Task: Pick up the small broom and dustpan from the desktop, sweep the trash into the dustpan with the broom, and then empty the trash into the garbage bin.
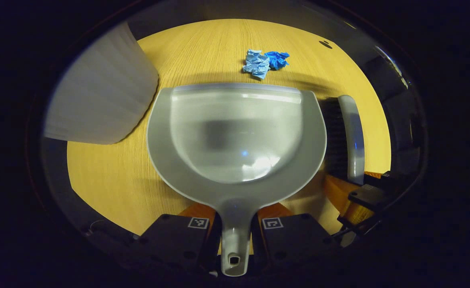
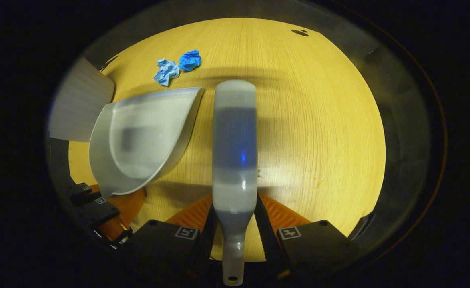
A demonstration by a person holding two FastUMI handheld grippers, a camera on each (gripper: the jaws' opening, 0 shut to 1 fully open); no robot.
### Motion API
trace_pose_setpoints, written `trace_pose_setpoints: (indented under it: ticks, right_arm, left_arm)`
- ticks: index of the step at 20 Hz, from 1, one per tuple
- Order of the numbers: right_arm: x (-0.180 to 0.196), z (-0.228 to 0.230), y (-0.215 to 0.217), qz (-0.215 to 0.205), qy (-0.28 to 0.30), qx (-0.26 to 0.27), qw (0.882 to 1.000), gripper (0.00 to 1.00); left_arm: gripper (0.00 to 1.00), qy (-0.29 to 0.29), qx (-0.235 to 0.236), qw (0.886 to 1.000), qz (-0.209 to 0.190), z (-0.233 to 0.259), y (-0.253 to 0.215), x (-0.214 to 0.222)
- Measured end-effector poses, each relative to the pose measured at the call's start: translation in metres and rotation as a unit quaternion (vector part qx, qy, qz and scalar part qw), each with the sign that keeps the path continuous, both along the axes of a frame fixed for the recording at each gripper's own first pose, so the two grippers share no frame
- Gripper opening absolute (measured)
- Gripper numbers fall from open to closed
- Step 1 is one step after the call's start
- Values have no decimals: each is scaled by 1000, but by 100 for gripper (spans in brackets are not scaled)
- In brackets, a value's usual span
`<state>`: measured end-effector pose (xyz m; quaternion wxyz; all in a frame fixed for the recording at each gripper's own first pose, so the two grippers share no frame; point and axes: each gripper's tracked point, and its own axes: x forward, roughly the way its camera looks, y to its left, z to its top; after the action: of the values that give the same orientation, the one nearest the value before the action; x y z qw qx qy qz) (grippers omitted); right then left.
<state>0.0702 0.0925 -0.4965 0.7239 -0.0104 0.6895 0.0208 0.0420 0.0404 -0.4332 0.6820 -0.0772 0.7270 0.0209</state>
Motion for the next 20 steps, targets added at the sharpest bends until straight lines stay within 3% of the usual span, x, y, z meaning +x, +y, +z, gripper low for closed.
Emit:
trace_pose_setpoints:
  ticks: [1, 2, 3, 5, 6, 7, 8, 9, 10, 13, 17, 20]
  right_arm:
    - [0, 0, -1, 2, -3, 0, 1000, 54]
    - [0, -1, 0, 3, -6, 0, 1000, 63]
    - [-1, -1, 0, 10, -5, 0, 1000, 54]
    - [1, 1, 0, 14, -6, 4, 1000, 58]
    - [1, -1, 1, 18, -5, 6, 1000, 41]
    - [0, -1, -1, 31, 0, 7, 999, 40]
    - [-1, 1, -2, 37, 2, 11, 999, 30]
    - [1, -2, -2, 45, 2, 14, 999, 33]
    - [-1, -1, 0, 56, 4, 20, 998, 25]
    - [4, 10, -2, 73, 12, 40, 996, 21]
    - [86, 65, -24, 118, -80, 6, 990, 21]
    - [168, 102, -24, 125, -142, 0, 982, 20]
  left_arm:
    - [32, -1, 0, 1000, -7, -1, 0, 4]
    - [32, -1, 0, 1000, -12, 0, 0, 2]
    - [32, 0, -1, 1000, -17, 0, 0, 1]
    - [31, -2, -4, 1000, -23, 0, 1, 2]
    - [31, -2, -5, 1000, -25, 0, 1, 2]
    - [31, -3, -6, 1000, -27, 4, 1, 2]
    - [30, -5, -7, 1000, -30, 2, 2, 0]
    - [31, -7, -8, 999, -37, 3, 2, 0]
    - [28, -6, -13, 999, -46, 3, 2, -1]
    - [27, -5, -14, 997, -73, 5, 14, -10]
    - [25, -18, -31, 994, -100, 17, 25, -26]
    - [26, -30, -1, 988, -151, 21, 36, -30]
